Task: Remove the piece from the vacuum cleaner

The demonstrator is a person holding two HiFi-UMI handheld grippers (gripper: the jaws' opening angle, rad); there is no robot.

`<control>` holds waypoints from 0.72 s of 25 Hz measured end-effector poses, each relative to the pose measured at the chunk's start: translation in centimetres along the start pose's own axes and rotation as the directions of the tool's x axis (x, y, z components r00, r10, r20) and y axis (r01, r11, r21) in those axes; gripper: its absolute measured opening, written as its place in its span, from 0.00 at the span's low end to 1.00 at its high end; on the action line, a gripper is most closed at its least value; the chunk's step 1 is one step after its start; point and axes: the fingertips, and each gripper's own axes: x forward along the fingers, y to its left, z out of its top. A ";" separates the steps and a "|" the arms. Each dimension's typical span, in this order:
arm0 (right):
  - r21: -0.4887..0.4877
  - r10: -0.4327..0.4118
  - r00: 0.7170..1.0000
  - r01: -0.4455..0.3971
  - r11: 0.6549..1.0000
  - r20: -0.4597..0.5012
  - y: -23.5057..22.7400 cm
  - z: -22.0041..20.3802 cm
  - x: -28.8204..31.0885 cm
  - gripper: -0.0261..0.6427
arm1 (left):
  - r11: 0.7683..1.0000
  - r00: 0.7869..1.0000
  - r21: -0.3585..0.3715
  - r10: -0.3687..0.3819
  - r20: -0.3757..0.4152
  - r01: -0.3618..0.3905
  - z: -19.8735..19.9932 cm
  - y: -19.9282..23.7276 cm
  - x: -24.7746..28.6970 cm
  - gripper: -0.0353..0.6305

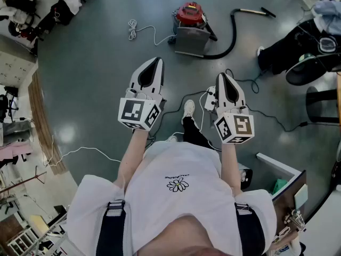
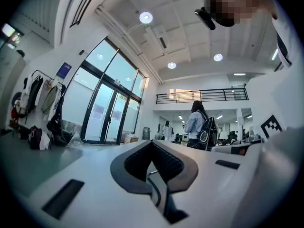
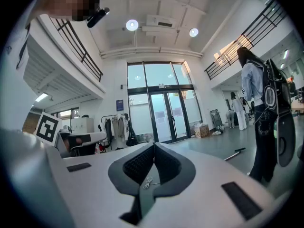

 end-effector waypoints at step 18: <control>0.017 0.083 0.996 -0.084 0.996 0.043 -11.9 4.4 17.3 0.06 | 1.000 0.999 -0.023 0.000 0.050 0.001 2.3 5.4 23.0 0.06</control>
